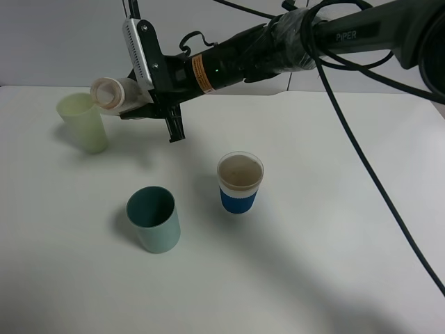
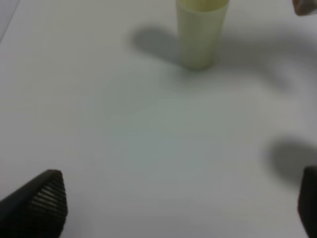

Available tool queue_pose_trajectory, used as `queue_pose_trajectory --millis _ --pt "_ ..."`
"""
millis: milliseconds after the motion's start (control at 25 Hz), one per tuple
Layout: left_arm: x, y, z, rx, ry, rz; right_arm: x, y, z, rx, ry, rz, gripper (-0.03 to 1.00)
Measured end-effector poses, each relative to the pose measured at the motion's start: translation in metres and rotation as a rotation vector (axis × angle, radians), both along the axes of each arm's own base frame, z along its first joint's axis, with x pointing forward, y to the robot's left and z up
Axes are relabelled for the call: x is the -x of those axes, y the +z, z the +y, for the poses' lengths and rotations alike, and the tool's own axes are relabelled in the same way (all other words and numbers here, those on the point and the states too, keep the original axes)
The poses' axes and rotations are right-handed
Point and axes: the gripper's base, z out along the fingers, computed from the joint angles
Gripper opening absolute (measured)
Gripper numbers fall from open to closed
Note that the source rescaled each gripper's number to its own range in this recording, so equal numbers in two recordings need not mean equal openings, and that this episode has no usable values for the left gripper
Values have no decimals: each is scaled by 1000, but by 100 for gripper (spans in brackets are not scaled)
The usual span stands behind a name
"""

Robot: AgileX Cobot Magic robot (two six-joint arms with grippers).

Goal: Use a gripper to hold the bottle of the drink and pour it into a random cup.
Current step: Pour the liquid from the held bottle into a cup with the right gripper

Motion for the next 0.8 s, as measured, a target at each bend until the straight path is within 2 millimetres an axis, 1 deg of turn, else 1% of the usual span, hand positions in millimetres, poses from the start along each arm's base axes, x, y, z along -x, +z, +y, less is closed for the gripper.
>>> queue_pose_trajectory --millis 320,520,800 --pt "0 0 0 -1 1 0 -1 0 1 6 -11 -9 0" --pt "0 0 0 -1 1 0 2 0 1 -4 17 -5 0" --pt "0 0 0 -1 1 0 3 -2 0 31 83 -115 0"
